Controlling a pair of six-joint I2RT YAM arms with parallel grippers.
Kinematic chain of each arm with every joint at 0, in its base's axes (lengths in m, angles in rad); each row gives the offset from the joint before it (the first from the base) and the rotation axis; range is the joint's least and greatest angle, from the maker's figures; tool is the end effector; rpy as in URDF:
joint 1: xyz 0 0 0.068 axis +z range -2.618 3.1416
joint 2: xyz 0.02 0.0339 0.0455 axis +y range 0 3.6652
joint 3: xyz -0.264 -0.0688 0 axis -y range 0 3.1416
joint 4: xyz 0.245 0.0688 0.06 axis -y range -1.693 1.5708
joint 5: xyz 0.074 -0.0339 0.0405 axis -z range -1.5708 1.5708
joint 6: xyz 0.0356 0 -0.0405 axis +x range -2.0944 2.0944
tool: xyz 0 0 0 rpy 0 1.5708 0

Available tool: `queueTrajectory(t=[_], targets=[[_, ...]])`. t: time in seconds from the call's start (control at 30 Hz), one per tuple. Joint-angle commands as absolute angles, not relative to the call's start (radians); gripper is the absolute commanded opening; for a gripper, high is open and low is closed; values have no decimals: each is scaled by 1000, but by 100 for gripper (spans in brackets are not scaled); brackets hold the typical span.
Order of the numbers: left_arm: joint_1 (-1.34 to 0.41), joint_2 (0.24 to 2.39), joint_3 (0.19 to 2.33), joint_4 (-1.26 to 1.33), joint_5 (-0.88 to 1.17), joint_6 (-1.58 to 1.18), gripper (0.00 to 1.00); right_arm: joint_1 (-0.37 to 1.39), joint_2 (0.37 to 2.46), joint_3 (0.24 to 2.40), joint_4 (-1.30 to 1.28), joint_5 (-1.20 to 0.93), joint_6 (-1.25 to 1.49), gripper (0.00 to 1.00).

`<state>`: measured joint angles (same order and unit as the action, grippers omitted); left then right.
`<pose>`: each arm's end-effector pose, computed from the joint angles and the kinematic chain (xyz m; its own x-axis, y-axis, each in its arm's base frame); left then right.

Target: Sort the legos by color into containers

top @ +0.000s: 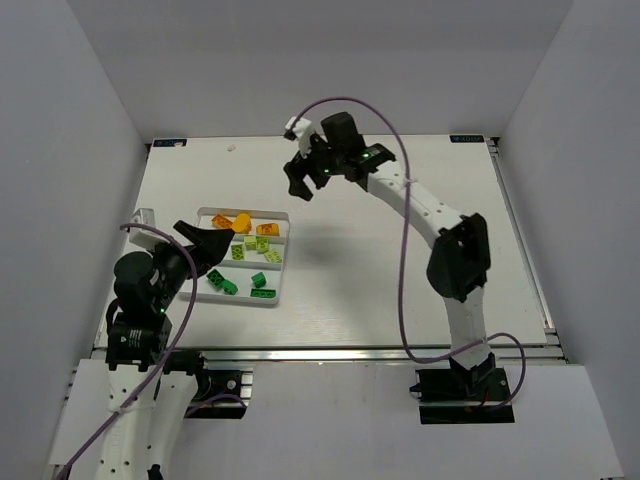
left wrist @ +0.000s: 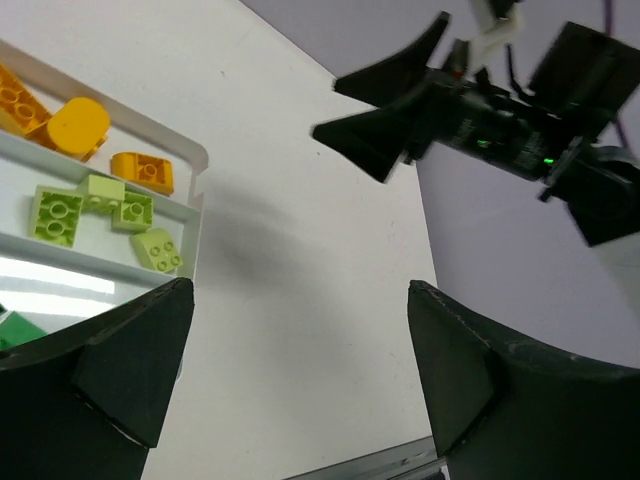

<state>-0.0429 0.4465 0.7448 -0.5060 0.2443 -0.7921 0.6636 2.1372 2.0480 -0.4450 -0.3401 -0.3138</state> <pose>0.1042 -0.0131 0.3345 -0.3426 -0.6766 -0.6518 0.0487 0.6800 -0.7316 0.3894 0.3196 0.3194 -0.1325 -0.4730 -0.8711 -0.8913 0.4414 -0.1041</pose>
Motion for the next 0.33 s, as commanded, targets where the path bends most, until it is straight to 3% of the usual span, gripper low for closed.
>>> queueTrajectory(t=[0.0, 0.3], targets=[[-38, 480, 733, -393, 328, -727, 98, 635, 1952, 1950, -609, -301, -235, 89], [-48, 545, 712, -259, 402, -710, 98, 582, 1556, 1455, -368, -200, -248, 90]])
